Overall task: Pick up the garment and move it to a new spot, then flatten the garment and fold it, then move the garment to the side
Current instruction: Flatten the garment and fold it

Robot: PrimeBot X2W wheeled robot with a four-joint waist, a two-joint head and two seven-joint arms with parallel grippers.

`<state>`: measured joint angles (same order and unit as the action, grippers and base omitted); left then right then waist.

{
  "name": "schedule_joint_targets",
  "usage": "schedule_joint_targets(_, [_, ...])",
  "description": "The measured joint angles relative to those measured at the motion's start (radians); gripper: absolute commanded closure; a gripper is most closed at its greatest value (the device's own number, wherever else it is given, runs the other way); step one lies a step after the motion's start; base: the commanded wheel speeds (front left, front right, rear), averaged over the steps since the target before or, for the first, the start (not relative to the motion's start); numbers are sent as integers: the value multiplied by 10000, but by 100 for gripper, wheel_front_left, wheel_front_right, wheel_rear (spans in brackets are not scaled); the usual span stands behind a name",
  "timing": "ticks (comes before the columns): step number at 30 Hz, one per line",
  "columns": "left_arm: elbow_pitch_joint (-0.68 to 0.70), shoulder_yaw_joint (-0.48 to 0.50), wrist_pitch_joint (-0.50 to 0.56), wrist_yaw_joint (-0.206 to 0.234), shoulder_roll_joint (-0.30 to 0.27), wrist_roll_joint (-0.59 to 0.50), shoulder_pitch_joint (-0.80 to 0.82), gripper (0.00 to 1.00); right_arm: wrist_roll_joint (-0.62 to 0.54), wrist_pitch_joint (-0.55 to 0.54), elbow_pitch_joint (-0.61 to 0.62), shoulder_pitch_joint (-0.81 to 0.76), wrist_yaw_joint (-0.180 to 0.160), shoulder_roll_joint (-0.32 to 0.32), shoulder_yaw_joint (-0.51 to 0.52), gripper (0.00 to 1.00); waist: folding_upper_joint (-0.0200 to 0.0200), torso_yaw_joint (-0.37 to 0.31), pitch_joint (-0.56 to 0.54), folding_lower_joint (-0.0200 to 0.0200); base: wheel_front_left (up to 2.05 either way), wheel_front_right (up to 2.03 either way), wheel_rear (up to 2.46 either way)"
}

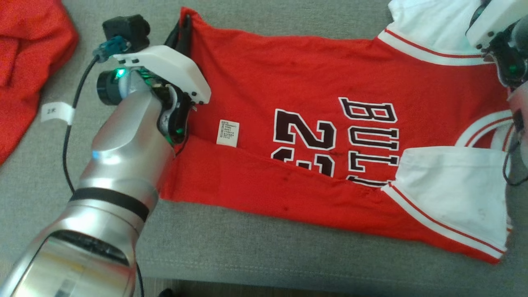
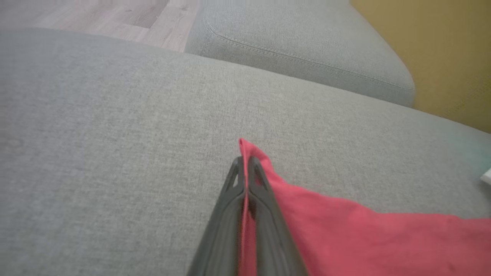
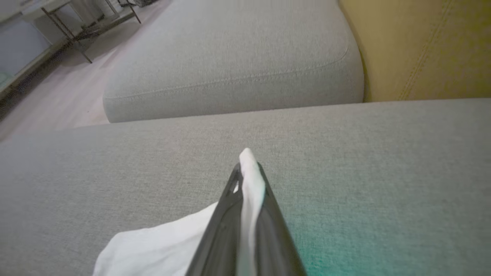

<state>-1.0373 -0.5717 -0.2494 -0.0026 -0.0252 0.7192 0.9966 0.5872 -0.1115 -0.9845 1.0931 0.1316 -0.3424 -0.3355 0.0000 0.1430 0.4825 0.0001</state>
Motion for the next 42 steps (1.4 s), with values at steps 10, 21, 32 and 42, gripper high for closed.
schedule_joint_targets(10, [1135, 711, 0, 71, -545, -330, -899, 100, 1896, 560, 2838, -1918, 0, -1103, -1009, 100, 0, -350, -454, 0, 0, 0, 0])
schedule_joint_targets(21, [2775, 1421, -2, 92, -1177, -140, -2835, 100, 3570, 1160, 6065, -4636, 0, -1864, -968, 100, 0, -698, -1096, -1, 0, 0, 0])
schedule_joint_targets(32, [4251, 1919, 470, -138, -1595, 909, -4623, 100, 4606, 1101, 7988, -7502, 0, -1870, -270, 100, 0, -1126, -1475, -1, 0, 0, 0])
schedule_joint_targets(42, [5296, 2176, 819, 205, -2008, 1331, -5902, 100, 4230, 988, 8326, -9127, -2, -1051, 119, 100, 0, -1418, -1692, -1, 0, 0, 0])
